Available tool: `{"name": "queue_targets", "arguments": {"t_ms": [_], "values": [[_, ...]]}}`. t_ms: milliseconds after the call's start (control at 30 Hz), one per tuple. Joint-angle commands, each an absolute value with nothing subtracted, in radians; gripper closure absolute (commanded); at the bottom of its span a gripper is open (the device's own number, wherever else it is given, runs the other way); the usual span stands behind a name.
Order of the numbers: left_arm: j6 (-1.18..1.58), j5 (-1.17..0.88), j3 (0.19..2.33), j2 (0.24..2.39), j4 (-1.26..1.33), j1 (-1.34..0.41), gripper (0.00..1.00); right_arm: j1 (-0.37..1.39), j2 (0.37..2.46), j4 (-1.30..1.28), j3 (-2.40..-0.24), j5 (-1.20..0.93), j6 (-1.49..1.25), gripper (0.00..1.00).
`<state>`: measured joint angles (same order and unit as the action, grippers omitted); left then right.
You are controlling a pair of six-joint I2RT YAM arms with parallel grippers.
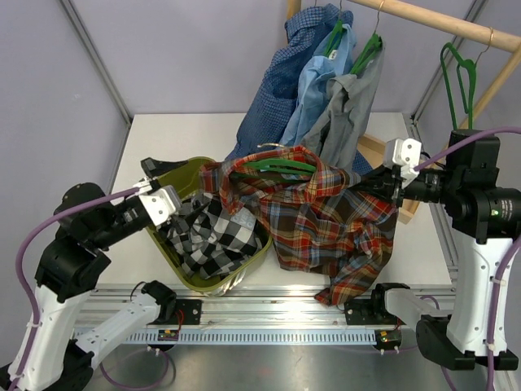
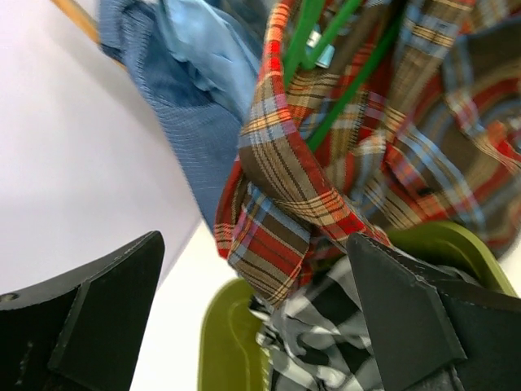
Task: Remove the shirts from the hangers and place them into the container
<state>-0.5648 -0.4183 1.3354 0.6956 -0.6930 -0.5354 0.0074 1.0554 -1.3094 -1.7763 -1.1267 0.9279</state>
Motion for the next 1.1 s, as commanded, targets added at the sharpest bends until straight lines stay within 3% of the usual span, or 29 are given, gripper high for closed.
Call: {"name": "queue_targets", "arguments": {"t_ms": [0, 133, 300, 633, 700, 800, 867, 967, 1000, 1067], "values": [[-0.558, -0.533, 1.361, 0.745, -0.732, -0.532, 0.06, 0.009, 1.058, -1.46, -1.829, -1.232, 1.184, 1.0], [-0.537, -0.574, 1.362, 0.798, -0.698, -0.532, 0.11, 0.008, 1.094, -1.593, -1.854, -1.241, 1.388, 1.0], [-0.545, -0.598, 1.359, 0.868, -0.681, -0.532, 0.19, 0.014, 1.108, -1.628, -1.855, -1.261, 1.45, 1.0], [-0.561, -0.647, 1.374, 0.974, -0.641, -0.534, 0.68, 0.031, 1.111, -1.614, -1.812, -1.269, 1.462, 1.0], [-0.557, -0.675, 1.387, 0.989, -0.64, -0.534, 0.99, 0.031, 1.111, -1.589, -1.802, -1.264, 1.431, 1.0], [-0.474, -0.663, 1.378, 0.999, -0.576, -0.534, 1.0, 0.031, 1.095, -1.433, -1.764, -1.234, 1.231, 1.0], [-0.344, -0.591, 1.376, 1.011, -0.551, -0.534, 1.0, 0.031, 1.078, -1.21, -1.714, -1.197, 0.94, 0.91], [-0.189, -0.563, 1.385, 1.038, -0.529, -0.534, 1.0, 0.031, 1.054, -0.959, -1.658, -1.077, 0.584, 0.54], [-0.16, -0.564, 1.387, 1.046, -0.525, -0.534, 1.0, 0.031, 1.054, -0.924, -1.66, -1.016, 0.524, 0.37], [-0.06, -0.574, 1.388, 1.066, -0.515, -0.534, 1.0, 0.029, 1.068, -0.899, -1.71, -0.961, 0.405, 0.18]]}}
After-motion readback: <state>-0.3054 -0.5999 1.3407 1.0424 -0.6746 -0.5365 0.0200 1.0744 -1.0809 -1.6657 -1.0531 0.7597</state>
